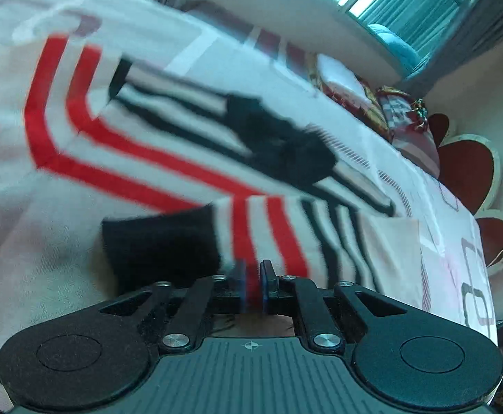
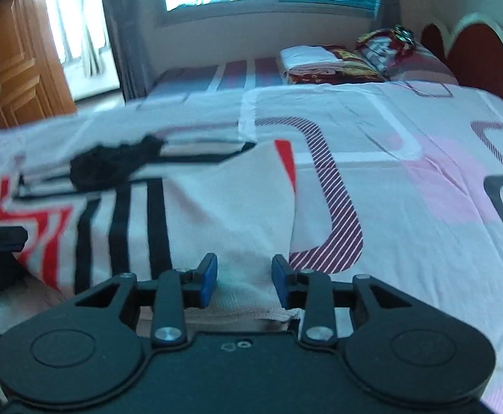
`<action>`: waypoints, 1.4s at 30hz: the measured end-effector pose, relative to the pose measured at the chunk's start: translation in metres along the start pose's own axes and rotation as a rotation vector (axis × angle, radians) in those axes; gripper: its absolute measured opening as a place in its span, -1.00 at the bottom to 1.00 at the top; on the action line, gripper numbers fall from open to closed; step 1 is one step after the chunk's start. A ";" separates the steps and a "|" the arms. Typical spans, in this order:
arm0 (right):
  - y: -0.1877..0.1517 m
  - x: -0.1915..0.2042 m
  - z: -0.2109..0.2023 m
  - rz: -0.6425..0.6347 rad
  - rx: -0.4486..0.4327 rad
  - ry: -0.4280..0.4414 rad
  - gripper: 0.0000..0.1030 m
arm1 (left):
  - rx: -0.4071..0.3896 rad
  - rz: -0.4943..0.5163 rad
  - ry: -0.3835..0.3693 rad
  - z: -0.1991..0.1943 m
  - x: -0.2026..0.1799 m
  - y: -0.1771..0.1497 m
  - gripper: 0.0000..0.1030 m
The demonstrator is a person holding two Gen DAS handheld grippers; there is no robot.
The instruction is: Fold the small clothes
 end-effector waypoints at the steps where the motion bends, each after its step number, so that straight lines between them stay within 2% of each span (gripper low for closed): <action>1: -0.004 0.000 0.005 -0.017 0.021 -0.013 -0.31 | 0.001 -0.012 -0.019 -0.001 0.005 0.001 -0.89; 4: -0.009 -0.011 0.010 -0.004 0.052 -0.018 -0.30 | 0.022 -0.030 0.002 -0.007 0.003 0.006 -0.92; 7: -0.001 -0.020 0.003 0.059 0.030 0.024 -0.23 | -0.048 0.000 0.016 -0.019 -0.011 0.011 -0.92; 8: 0.005 -0.022 0.002 0.061 0.009 0.020 -0.13 | -0.062 0.015 0.023 -0.021 -0.013 0.013 -0.91; 10: 0.017 -0.026 0.006 0.062 -0.009 0.007 0.04 | -0.048 0.030 0.033 -0.015 -0.014 0.017 -0.90; 13: 0.037 -0.031 0.023 0.073 -0.015 0.001 0.05 | -0.006 0.034 0.060 0.001 -0.008 0.015 -0.90; 17: 0.055 -0.042 0.057 0.116 0.011 0.015 -0.07 | -0.018 0.007 0.059 0.009 0.003 0.013 -0.91; 21: 0.068 -0.053 0.081 0.196 0.015 0.043 -0.18 | -0.021 0.023 0.060 0.011 0.004 0.013 -0.93; 23: 0.072 -0.053 0.089 0.192 0.021 0.056 -0.42 | -0.027 0.029 0.060 0.012 0.004 0.012 -0.93; 24: 0.073 -0.050 0.091 0.182 0.024 0.064 -0.42 | -0.031 0.029 0.059 0.012 0.004 0.012 -0.93; 28: 0.073 -0.044 0.093 0.120 0.003 0.005 -0.65 | -0.044 0.059 0.070 0.012 0.001 0.011 -0.93; 29: 0.072 -0.043 0.095 0.105 -0.012 -0.028 -0.65 | -0.047 0.067 0.073 0.013 0.001 0.010 -0.93; 31: 0.069 -0.047 0.100 0.110 -0.029 -0.036 -0.65 | -0.041 0.064 0.081 0.011 -0.001 0.011 -0.93; 34: 0.071 -0.040 0.096 0.066 -0.019 -0.057 -0.57 | -0.041 0.062 0.086 0.004 -0.005 0.013 -0.92; 38: 0.074 -0.027 0.066 0.035 -0.044 -0.024 -0.18 | -0.058 0.076 0.107 -0.012 -0.010 0.010 -0.91; 42: 0.066 0.006 0.040 -0.033 -0.059 0.057 -0.15 | -0.058 0.074 0.119 -0.023 -0.004 0.003 -0.91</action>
Point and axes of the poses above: each gripper's, at about its wrist camera, not at the fingertips, and z roughly the way its jaws point, x to its left, y to its top, the point moved 1 cm from there along z, roughly the way its jaws point, and after that the axes turned 1 degree about z, right-handed, at the moved point
